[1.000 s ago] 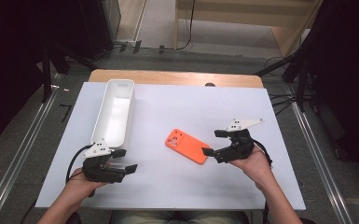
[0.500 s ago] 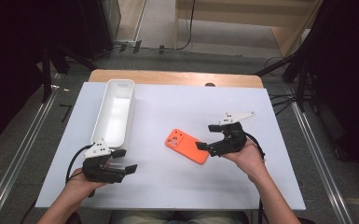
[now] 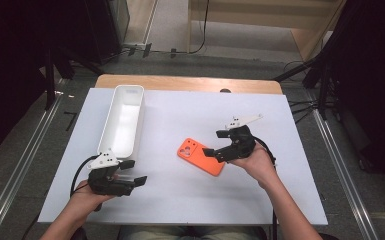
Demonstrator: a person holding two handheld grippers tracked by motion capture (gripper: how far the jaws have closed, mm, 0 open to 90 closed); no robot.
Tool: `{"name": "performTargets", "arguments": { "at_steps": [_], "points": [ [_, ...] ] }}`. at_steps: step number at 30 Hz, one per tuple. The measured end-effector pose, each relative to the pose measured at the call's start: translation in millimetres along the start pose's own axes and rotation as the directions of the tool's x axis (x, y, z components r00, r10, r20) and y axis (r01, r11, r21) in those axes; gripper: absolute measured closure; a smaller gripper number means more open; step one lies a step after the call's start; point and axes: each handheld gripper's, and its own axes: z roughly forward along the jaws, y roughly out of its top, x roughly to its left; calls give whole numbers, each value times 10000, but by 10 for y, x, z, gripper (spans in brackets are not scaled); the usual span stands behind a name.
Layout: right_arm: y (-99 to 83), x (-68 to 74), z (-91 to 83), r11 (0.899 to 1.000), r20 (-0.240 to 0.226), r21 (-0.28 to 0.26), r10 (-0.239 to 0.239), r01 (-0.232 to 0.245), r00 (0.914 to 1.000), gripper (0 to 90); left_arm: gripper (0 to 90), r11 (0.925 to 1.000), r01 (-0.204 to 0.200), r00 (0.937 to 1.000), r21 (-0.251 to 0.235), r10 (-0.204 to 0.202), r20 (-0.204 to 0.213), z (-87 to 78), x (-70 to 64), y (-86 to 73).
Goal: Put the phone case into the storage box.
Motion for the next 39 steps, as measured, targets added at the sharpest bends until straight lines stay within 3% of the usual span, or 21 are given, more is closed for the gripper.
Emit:
{"name": "performTargets", "arguments": {
  "at_steps": [10,39],
  "points": [
    [81,-19,115,9999,41,130,-95,95,9999,97,241,10000,-1,10000,-12,1,38,-4,-1,-1],
    [-140,-69,320,9961,101,881,87,-96,9999,96,241,10000,-58,9999,18,58,97,-2,-15,4]
  ]
}}
